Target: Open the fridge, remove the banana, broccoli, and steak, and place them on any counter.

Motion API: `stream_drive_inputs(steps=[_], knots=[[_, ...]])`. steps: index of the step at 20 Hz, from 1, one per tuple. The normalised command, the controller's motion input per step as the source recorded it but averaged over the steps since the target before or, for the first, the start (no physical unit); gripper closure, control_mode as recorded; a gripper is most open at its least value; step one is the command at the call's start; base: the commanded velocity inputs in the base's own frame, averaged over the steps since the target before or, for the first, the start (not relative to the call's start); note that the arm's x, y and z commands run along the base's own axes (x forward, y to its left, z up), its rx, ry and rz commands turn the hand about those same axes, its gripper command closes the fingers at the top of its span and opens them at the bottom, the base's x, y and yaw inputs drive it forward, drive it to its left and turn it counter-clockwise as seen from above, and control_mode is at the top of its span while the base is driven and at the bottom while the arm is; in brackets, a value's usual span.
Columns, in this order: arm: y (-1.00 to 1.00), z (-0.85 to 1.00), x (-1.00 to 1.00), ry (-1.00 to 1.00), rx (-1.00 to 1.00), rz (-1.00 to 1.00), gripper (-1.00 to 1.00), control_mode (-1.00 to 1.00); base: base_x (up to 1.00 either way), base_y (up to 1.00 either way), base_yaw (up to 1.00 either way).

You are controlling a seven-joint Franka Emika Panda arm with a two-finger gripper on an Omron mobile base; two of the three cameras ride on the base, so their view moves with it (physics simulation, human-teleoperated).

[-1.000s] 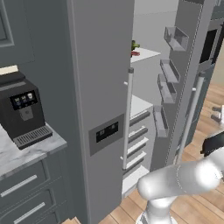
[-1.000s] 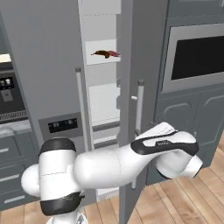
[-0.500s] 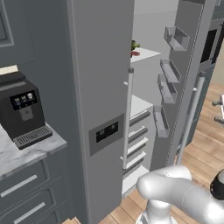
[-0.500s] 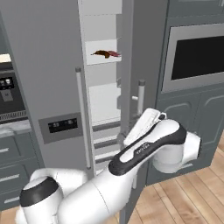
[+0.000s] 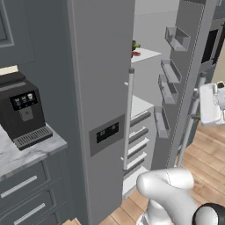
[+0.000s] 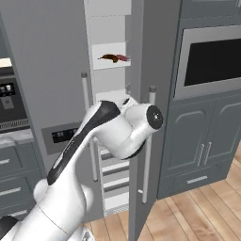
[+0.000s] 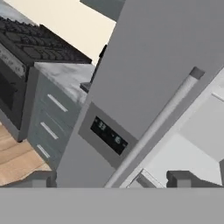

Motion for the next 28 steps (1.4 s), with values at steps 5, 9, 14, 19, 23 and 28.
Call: stream_drive_inputs(steps=[5,9,14,19,23,28], knots=[[0.86,0.0,0.45,0.17,-0.31,-0.39,-1.0,-1.0,0.0,0.0,0.0],[0.4,0.01,0.91,0.21,-0.32,-0.37,-1.0,-1.0,0.0,0.0,0.0],[0.02,0.0,1.0,0.16,-0.27,-0.33,-1.0,-1.0,0.0,0.0,0.0],[0.0,0.03,0.88,0.03,-0.26,-0.23,-1.0,-1.0,0.0,0.0,0.0],[-0.25,0.03,0.64,0.02,-0.21,-0.19,-1.0,-1.0,0.0,0.0,0.0],[-0.53,0.0,0.41,-0.01,-0.14,-0.09,-1.0,-1.0,0.0,0.0,0.0]])
